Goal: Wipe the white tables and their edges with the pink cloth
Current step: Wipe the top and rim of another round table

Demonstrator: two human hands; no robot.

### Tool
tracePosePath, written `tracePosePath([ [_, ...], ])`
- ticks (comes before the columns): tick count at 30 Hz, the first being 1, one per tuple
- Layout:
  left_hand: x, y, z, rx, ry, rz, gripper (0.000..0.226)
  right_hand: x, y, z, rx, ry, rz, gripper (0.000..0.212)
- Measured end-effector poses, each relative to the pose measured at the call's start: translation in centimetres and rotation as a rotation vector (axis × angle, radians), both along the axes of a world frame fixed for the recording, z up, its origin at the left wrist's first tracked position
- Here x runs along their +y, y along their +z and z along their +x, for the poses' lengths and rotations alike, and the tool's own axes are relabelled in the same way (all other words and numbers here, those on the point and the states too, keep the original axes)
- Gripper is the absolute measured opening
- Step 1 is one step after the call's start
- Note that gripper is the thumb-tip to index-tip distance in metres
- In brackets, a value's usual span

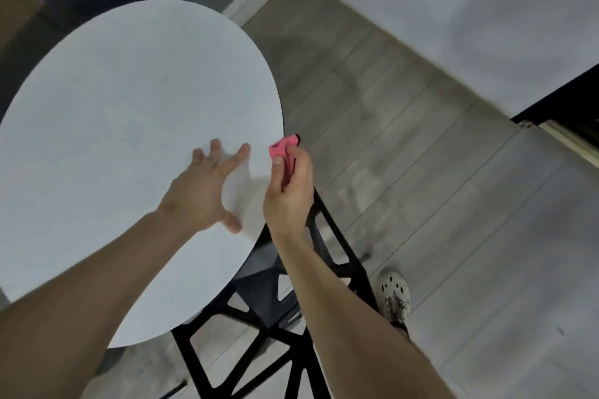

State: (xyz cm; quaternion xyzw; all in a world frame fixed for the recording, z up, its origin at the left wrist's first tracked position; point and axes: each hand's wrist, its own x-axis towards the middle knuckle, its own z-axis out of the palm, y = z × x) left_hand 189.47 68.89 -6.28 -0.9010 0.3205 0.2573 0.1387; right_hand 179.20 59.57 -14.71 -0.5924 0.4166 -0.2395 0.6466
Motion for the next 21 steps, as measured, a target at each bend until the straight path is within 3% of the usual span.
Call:
tracePosePath([
  [5, -0.2, 0.2, 0.0, -0.035, -0.029, 0.031, 0.166, 3.2, 0.5, -1.0, 0.024, -0.045, 0.096, 0.047],
  [10, -0.1, 0.4, 0.0, -0.067, -0.066, 0.044, 0.164, 7.2, 0.8, -6.8, 0.023, 0.076, 0.081, 0.051],
  [12, -0.1, 0.6, -0.1, -0.068, -0.073, 0.043, 0.164, 4.4, 0.3, -5.3, 0.099, 0.056, 0.071, 0.051],
  [17, -0.2, 0.8, -0.2, -0.070, -0.079, 0.033, 0.161, -4.6, -0.6, 3.8, 0.025, -0.002, 0.010, 0.042],
  [21, -0.3, 1.0, -0.3, -0.078, -0.080, 0.029, 0.161, -1.9, -0.7, 3.5, -0.002, -0.001, -0.128, 0.044],
])
